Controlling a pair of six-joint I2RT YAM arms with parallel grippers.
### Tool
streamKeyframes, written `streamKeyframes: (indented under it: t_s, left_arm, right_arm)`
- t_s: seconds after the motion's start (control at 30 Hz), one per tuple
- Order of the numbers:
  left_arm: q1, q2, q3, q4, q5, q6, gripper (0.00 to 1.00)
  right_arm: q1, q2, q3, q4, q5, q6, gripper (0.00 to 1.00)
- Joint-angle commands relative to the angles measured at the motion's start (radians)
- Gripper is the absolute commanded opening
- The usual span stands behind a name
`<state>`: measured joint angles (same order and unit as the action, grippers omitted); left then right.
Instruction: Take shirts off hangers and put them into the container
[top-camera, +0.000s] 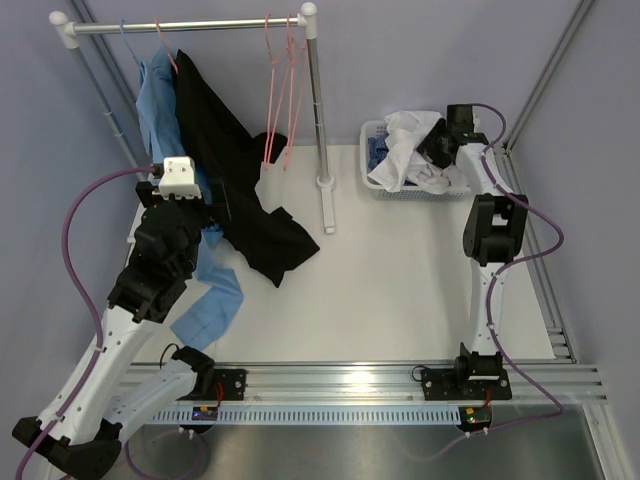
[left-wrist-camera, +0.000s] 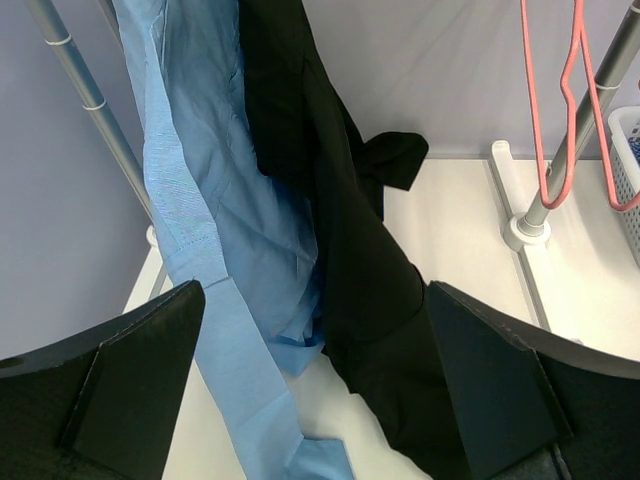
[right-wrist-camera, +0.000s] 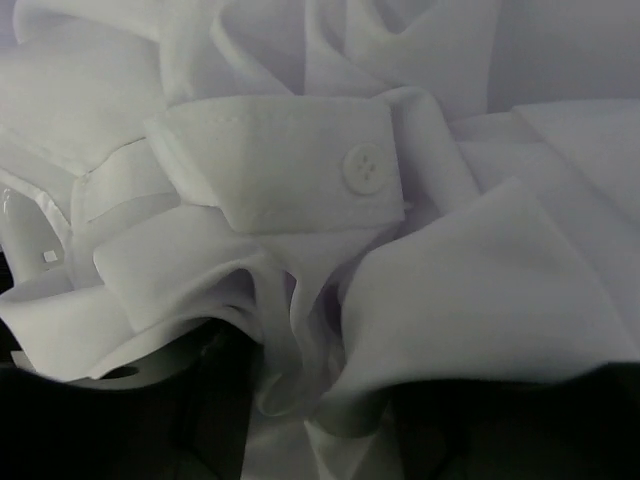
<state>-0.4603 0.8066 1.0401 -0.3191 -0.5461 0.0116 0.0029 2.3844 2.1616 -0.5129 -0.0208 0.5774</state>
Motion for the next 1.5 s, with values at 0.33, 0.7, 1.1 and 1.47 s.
streamKeyframes:
  t_s: [0.33,0.7,1.1,1.47]
  left_arm:
    - [0.006,-0.018,0.003,0.064,-0.002,0.001,0.99]
    - [0.011,-0.027,0.003,0.064,0.005,-0.004,0.99]
    - [0.011,-0.032,0.003,0.066,0.005,-0.005,0.99]
    - [0.012,-0.027,0.003,0.064,-0.006,0.004,0.99]
  right_arm:
    - [0.009,-0.462,-0.179,0.046,0.104,-0.247,0.8]
    - [0.178,-0.662,-0.48,0.074,0.113,-0.343,0.74]
    - [0.238,-0.474,-0.488,0.125,0.085,-0.283,0.38]
    - [0.163,-0.163,-0.148,0.015,0.191,-0.26,0.26]
